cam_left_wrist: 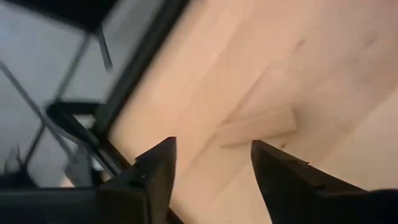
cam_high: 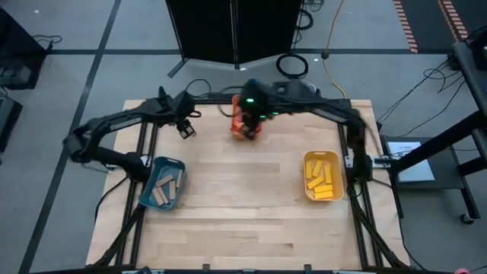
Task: Sort blocks
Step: Put the brown block into the blue bin
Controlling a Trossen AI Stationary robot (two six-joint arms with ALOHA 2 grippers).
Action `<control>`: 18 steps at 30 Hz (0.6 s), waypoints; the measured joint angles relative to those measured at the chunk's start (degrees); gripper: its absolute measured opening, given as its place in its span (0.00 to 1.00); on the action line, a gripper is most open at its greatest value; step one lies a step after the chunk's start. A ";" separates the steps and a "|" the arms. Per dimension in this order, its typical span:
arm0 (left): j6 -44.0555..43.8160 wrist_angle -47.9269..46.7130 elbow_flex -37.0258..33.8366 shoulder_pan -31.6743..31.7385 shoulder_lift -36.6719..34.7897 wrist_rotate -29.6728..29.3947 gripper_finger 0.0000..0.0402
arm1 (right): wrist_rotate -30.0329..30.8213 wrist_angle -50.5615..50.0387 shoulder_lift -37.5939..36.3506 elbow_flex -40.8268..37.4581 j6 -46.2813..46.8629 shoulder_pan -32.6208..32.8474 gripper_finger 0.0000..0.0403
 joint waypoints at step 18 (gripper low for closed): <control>-8.20 3.98 -0.02 4.47 16.79 5.89 0.00 | 26.77 -16.60 -18.47 -0.71 12.43 13.43 0.38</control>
